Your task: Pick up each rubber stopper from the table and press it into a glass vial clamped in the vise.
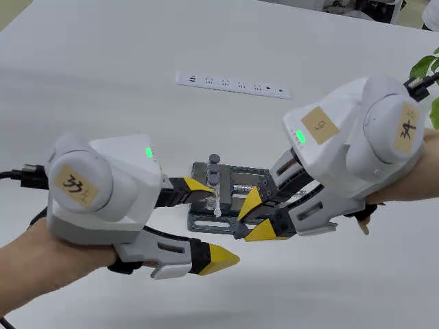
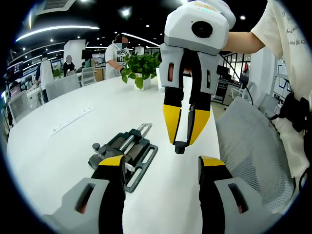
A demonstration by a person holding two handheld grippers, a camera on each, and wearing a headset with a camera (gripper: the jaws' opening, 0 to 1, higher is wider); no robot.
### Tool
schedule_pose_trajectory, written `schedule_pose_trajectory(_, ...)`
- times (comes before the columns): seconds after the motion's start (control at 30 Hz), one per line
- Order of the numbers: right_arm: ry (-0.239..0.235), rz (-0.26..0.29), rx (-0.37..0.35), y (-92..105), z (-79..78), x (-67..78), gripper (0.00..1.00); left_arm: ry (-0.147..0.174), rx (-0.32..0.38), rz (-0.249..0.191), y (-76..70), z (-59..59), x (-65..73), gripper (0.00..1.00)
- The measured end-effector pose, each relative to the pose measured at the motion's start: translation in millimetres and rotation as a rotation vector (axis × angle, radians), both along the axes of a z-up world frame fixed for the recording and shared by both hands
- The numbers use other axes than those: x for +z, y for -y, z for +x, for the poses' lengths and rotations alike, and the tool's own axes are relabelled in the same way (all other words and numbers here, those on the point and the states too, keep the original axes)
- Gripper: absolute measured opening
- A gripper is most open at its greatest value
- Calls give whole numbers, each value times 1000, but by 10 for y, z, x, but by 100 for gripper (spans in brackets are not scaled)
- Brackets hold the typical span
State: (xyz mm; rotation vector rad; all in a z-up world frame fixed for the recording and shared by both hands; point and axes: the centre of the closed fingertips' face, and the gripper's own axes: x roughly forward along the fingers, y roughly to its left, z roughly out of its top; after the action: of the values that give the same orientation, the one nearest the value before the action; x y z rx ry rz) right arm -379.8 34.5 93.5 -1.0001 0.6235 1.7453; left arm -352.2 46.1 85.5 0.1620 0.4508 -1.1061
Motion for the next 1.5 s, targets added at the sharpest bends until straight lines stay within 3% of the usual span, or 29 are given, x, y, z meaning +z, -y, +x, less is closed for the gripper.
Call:
schedule_pose_trajectory(0.1, 0, 0, 0, 2, -2, -7, 5, 8, 43, 2, -79, 61, -56, 71)
schedule_pose_trajectory(0.3, -1, 0, 2, 4, -6, -21, 5, -5, 145, 16, -263, 165, -154, 95)
schedule_pose_trajectory(0.33, -3, -1, 1, 6, -4, -29, 5, -22, 207, 22, -337, 214, -180, 99)
schedule_pose_trajectory(0.4, -4, -3, -1, 12, -3, -41, 5, -29, 191, 17, -363, 201, -200, 99)
schedule_pose_trajectory(0.6, -7, -6, 0, 7, -2, -62, 5, -33, 229, 2, -505, 244, -266, 99)
schedule_pose_trajectory(0.9, -4, -11, -1, 1, 55, -120, 5, -20, 297, -54, -647, 250, -184, 99)
schedule_pose_trajectory(1.03, 5, -11, -5, -10, 147, -138, 5, -32, 321, -59, -696, 258, -178, 99)
schedule_pose_trajectory(1.2, 21, -23, 9, -11, 269, -138, 5, -19, 332, -60, -716, 255, -164, 99)
schedule_pose_trajectory(1.5, 83, -69, 63, -56, 582, -100, 5, -17, 342, -52, -687, 228, -88, 99)
